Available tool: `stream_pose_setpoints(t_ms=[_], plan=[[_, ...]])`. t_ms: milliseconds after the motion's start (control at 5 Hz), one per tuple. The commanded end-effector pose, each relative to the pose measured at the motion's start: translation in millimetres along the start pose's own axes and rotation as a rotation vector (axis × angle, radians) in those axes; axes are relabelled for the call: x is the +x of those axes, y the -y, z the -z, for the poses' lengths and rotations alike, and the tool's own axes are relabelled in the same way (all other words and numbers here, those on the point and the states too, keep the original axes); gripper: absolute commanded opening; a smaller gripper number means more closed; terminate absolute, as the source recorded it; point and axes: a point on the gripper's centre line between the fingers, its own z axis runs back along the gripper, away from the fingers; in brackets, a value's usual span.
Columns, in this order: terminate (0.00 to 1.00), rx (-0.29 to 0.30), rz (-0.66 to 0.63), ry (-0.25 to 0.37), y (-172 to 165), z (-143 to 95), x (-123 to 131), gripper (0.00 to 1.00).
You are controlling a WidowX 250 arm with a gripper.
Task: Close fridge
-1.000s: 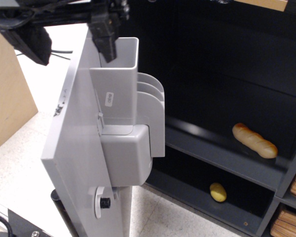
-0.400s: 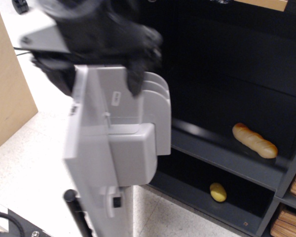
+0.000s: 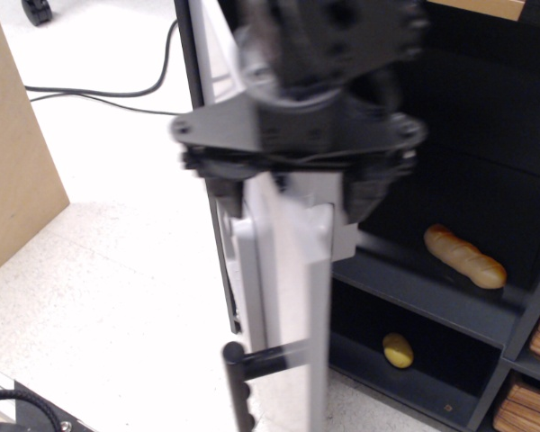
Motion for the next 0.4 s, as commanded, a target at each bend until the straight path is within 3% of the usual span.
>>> stream_pose_setpoints(t_ms=[0, 200], plan=[[0.0, -0.122, -0.14, 0.018, 66, -22, 35, 1.0], [0.0, -0.193, -0.136, 0.037, 84, -33, 52, 1.0]])
